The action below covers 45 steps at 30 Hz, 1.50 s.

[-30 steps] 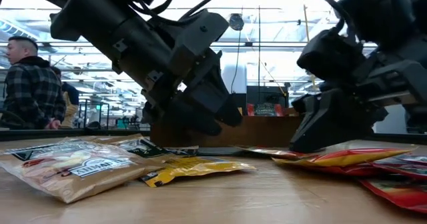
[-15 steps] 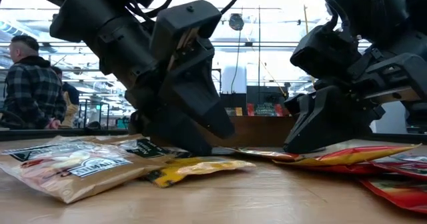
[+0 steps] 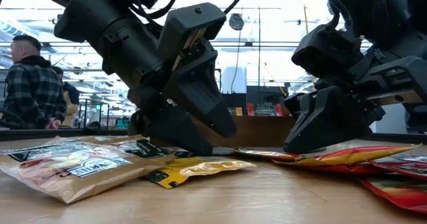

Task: Pick & Place Tea
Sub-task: Put the top orange tea bag into the middle slot of the wooden organizer

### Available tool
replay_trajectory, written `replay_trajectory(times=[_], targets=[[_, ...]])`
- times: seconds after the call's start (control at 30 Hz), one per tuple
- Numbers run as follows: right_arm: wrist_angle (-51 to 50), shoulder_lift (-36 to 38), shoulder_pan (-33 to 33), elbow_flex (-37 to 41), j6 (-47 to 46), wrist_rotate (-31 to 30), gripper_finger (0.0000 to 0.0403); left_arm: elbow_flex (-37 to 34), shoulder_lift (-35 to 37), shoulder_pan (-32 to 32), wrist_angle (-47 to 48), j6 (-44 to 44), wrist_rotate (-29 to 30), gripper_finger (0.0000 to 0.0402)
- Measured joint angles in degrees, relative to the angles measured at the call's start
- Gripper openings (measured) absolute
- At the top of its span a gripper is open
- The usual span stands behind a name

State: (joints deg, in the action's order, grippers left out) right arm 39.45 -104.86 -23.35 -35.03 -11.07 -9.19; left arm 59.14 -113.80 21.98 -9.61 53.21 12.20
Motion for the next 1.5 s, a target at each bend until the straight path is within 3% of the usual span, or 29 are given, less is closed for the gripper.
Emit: replay_trajectory(times=[0.27,0.47,0.6,0.83,0.9,1.17,1.5], targets=[[1.93,-0.53,0.0,-0.02,-0.04,0.04,0.0,7.96,-4.35,0.14,6.85,-3.98,-1.53,0.0237],[3.49,-2.13,0.0,-0.17,-0.17,-0.02,0.0,10.84,-5.13,-0.15,12.46,-3.6,0.5,0.0222],[4.27,-2.98,0.0,-0.24,-0.2,0.0,0.0,10.82,-5.13,-0.21,12.64,-3.22,1.23,0.0172],[4.4,-3.04,0.0,-0.24,1.44,0.01,0.0,10.71,-5.24,-0.31,11.48,-6.33,2.26,0.0033],[4.52,-3.04,0.0,-0.24,3.15,0.02,0.0,10.71,-5.29,-0.29,10.89,-7.78,1.6,0.001],[5.56,-0.94,-0.69,-0.11,7.76,0.48,0.0006,12.55,-1.73,2.04,15.7,-13.04,3.33,0.0005],[5.78,12.1,-3.41,-0.16,9.82,0.46,0.0064,23.58,-0.5,6.88,36.11,-18.5,11.05,0.0003]])
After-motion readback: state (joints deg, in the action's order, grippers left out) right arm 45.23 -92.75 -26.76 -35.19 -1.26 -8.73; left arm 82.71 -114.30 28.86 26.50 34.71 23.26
